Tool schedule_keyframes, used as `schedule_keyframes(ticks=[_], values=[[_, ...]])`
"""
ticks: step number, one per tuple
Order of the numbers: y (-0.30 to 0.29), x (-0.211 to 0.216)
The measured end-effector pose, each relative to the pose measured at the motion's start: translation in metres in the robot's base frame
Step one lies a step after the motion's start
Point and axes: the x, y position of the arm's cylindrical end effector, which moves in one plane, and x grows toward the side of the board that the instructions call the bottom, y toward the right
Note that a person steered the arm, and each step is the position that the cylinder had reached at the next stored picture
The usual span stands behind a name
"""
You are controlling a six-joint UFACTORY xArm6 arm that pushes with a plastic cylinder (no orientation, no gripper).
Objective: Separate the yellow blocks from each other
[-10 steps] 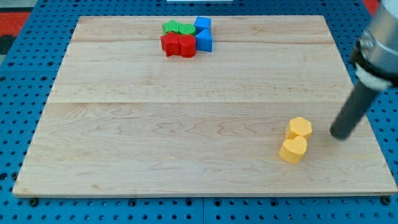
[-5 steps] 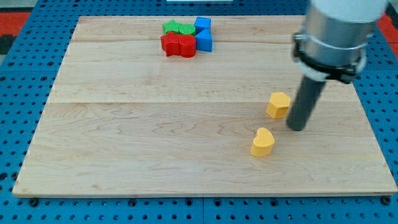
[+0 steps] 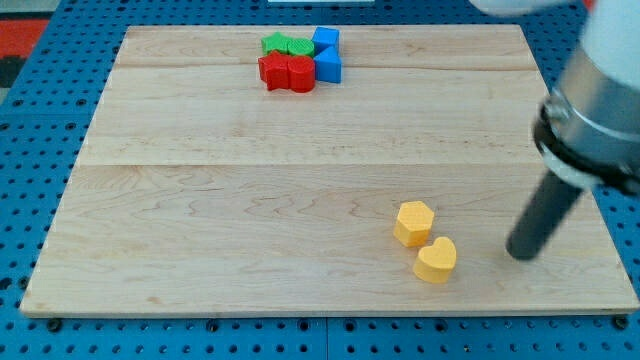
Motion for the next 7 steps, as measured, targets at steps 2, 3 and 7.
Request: schedule_keyframes(ticks=[2, 3, 7], values=[[-0.053, 0.014], [-0.105, -0.032], [-0.155, -0.119]])
